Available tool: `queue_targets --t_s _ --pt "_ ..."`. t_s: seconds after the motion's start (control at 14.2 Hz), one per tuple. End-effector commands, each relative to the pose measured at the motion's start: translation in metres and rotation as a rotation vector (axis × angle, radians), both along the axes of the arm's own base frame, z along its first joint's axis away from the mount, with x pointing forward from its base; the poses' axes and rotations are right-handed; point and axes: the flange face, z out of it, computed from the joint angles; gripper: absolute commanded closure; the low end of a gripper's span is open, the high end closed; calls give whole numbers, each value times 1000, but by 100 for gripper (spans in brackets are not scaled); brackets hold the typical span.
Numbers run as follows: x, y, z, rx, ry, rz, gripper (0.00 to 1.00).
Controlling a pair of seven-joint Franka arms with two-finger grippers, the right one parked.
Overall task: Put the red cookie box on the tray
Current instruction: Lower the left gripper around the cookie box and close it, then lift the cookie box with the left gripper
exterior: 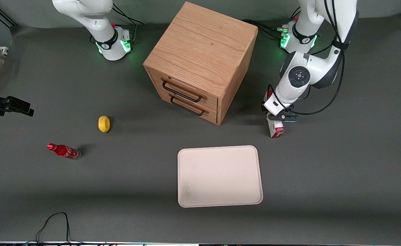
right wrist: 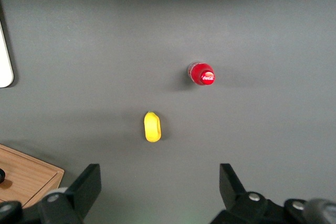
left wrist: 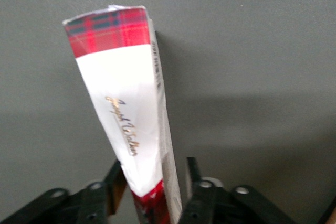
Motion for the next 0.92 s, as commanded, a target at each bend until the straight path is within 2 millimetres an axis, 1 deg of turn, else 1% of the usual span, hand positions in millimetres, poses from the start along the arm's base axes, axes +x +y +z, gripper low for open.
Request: queue_targets --t_s 0.0,0.14,0.21,0.28,0.35,0.42,0.56,0.63,0.7,0.85 --pt "3 3 7 -11 -6 -9 100" --pt "3 3 8 -11 -8 -6 100" --pt "4 3 11 -12 -12 -1 100" --pt "13 6 24 -18 -29 12 100" --pt "22 13 43 -13 -18 27 100" --pt "38 17 73 -6 0 36 100" --pt "70 34 145 16 79 62 100" --pt "83 41 179 19 90 76 100" --pt "95 51 216 20 92 95 100" --pt "108 59 277 15 83 112 100"
